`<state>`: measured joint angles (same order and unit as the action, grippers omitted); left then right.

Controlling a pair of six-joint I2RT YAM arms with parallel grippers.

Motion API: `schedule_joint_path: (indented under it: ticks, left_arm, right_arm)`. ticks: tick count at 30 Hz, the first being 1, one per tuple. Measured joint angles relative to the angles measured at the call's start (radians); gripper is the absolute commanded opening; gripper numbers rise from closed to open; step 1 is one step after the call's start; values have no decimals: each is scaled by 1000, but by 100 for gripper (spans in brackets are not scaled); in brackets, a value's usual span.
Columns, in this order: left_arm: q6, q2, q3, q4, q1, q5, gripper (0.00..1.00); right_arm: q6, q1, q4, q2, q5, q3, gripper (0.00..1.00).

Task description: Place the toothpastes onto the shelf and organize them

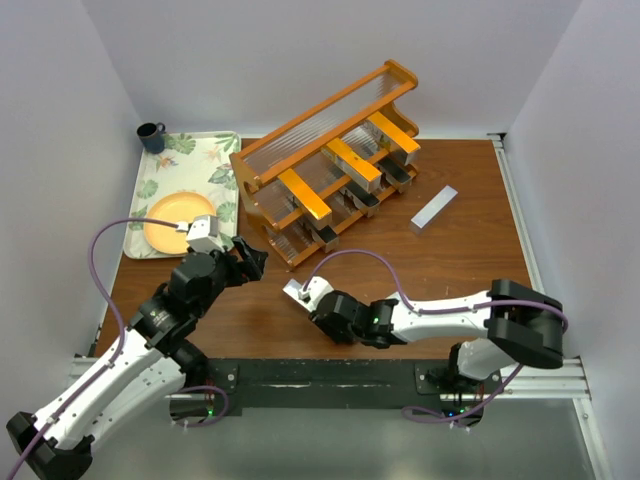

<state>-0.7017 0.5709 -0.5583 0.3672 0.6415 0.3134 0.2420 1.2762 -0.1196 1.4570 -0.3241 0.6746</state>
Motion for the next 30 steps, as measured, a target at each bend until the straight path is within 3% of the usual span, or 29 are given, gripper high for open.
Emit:
schedule_joint_path:
  ticks: [11, 19, 30]
  left_arm:
    - [-162, 39, 20, -59, 0, -128, 88]
    - [-203, 60, 28, -119, 0, -189, 89]
    - [26, -107, -116, -123, 0, -65, 89]
  right_arm:
    - [-16, 8, -10, -273, -3, -1, 31]
    - [-18, 8, -69, -313, -24, 16, 29]
    - [-61, -45, -373, -370, -132, 337, 26]
